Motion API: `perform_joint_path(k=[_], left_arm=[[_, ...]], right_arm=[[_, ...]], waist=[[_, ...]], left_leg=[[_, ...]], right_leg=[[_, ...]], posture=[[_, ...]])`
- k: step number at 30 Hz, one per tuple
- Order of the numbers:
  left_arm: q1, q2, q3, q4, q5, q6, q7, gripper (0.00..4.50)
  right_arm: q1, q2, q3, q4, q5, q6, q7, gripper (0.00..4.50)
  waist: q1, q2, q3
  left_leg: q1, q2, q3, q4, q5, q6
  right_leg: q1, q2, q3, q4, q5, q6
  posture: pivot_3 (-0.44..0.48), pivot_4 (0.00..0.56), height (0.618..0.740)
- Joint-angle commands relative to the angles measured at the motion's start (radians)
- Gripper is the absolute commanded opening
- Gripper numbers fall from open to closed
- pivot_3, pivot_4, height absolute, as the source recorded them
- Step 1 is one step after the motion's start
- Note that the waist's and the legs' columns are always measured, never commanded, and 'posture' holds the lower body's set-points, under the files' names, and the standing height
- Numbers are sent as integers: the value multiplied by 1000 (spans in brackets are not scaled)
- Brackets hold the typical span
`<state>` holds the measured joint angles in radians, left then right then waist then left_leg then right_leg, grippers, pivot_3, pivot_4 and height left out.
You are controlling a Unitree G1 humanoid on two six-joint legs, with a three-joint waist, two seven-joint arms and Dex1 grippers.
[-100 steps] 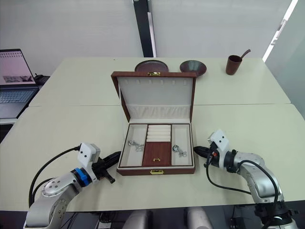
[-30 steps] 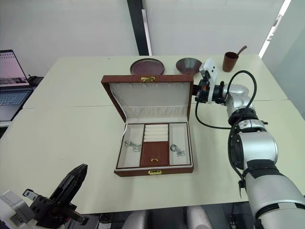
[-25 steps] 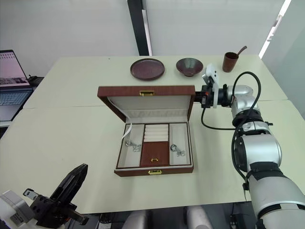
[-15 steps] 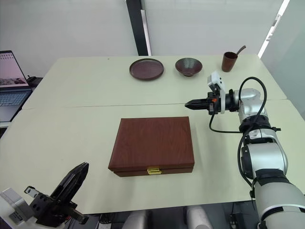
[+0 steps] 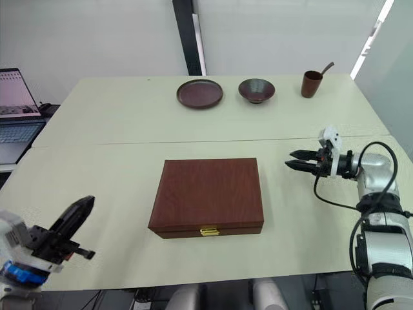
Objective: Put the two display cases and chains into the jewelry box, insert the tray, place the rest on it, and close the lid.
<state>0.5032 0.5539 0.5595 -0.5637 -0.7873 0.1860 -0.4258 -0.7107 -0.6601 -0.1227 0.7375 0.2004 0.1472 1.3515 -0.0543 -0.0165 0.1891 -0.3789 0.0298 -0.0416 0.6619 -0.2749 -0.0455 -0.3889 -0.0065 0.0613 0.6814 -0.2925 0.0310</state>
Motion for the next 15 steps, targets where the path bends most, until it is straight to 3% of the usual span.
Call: perform_joint_path(k=[1,4,10,15], left_arm=[[-97,20,14,104,33,20,9,179],[-156,36,-31,201,97,7,-56,839],[-330,105,-91,539,225,-61,-221,2713],[-417,144,-107,633,245,-65,-319,4307]], right_arm=[[92,-13,-72,-129,49,-46,-80,3495],[190,-16,-102,-229,84,-19,-124,4463],[362,-24,-143,-357,133,-9,-170,4500],[440,-45,-158,-371,151,-20,-175,4500]], waist=[[-1,0,0],[-1,0,0],[1,0,0],[4,-1,-1]], left_leg=[[0,0,0,0,0,0],[0,0,1,0,0,0],[1,-1,1,0,0,0],[0,-1,2,0,0,0]], right_leg=[[0,0,0,0,0,0],[0,0,0,0,1,1],[0,0,0,0,1,2],[0,-1,0,-1,2,2]], posture=[[0,150,740],[0,150,740],[0,150,740],[0,150,740]])
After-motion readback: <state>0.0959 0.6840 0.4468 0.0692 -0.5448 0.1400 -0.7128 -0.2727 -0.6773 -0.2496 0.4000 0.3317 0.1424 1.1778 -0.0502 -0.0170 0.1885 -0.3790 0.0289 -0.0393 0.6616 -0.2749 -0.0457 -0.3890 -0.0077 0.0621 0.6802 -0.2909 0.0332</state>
